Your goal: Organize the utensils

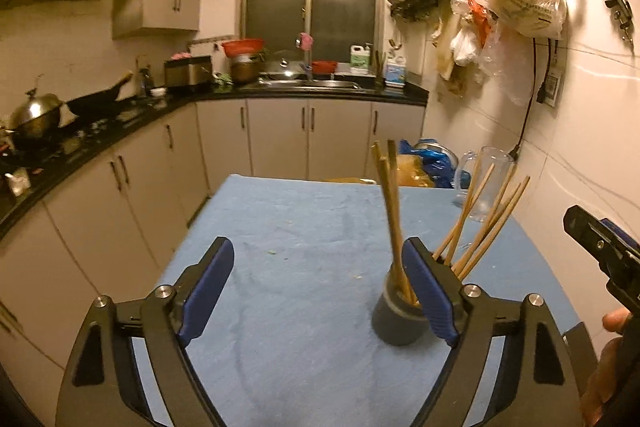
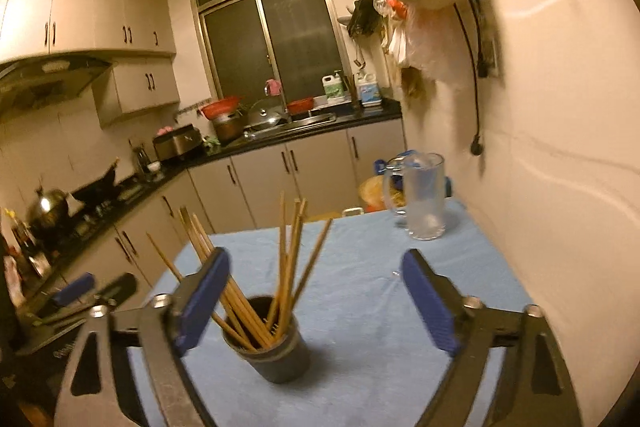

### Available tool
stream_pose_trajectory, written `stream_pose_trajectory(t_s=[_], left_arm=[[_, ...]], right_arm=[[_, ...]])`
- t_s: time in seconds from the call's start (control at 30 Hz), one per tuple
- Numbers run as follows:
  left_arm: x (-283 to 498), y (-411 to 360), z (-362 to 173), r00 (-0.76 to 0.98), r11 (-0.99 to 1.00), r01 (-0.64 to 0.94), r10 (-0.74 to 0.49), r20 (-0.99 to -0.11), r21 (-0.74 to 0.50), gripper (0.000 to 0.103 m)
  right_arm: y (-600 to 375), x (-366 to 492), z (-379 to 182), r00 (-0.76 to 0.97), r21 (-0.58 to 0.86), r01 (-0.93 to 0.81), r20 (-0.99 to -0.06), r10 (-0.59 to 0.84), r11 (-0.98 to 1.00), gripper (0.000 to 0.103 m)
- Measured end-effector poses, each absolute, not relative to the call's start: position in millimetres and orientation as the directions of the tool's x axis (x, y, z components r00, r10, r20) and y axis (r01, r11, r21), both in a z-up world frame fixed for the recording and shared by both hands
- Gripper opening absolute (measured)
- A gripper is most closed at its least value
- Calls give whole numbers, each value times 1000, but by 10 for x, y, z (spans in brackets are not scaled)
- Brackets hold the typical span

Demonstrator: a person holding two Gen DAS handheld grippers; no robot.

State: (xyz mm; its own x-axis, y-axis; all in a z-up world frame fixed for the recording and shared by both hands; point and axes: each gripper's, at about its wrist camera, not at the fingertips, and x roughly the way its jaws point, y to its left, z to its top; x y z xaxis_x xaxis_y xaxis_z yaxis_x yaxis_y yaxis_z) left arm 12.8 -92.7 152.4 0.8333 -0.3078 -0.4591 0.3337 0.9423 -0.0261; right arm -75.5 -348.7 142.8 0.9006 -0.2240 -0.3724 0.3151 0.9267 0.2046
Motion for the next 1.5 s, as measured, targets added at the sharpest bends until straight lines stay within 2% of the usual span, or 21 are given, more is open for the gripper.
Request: stream_pose_trajectory(t_s=[0.17, 0.3, 0.53, 0.87, 1.5], left_arm=[[-139, -818, 1511, 860, 956, 292, -261, -438, 5, 88], [-310, -767, 1485, 856, 960, 281, -246, -454, 10, 89], [-561, -716, 1359, 849, 965, 256, -194, -491, 62, 96], [-830, -641, 1187, 836, 960, 261, -172, -521, 101, 97], [-917, -551, 1063, 824, 963, 254, -168, -541, 88, 97]], right_arm=[[-3388, -917, 1427, 888, 168, 338, -383, -255, 926, 101], [-3308, -1029, 1432, 883, 140, 346, -384, -271, 928, 103], [-3188, -1236, 1389, 870, 97, 362, -393, -298, 927, 103], [-2951, -1472, 1135, 850, 90, 336, -458, -261, 938, 103], [-2886, -1623, 851, 812, 87, 366, -516, -272, 927, 103]])
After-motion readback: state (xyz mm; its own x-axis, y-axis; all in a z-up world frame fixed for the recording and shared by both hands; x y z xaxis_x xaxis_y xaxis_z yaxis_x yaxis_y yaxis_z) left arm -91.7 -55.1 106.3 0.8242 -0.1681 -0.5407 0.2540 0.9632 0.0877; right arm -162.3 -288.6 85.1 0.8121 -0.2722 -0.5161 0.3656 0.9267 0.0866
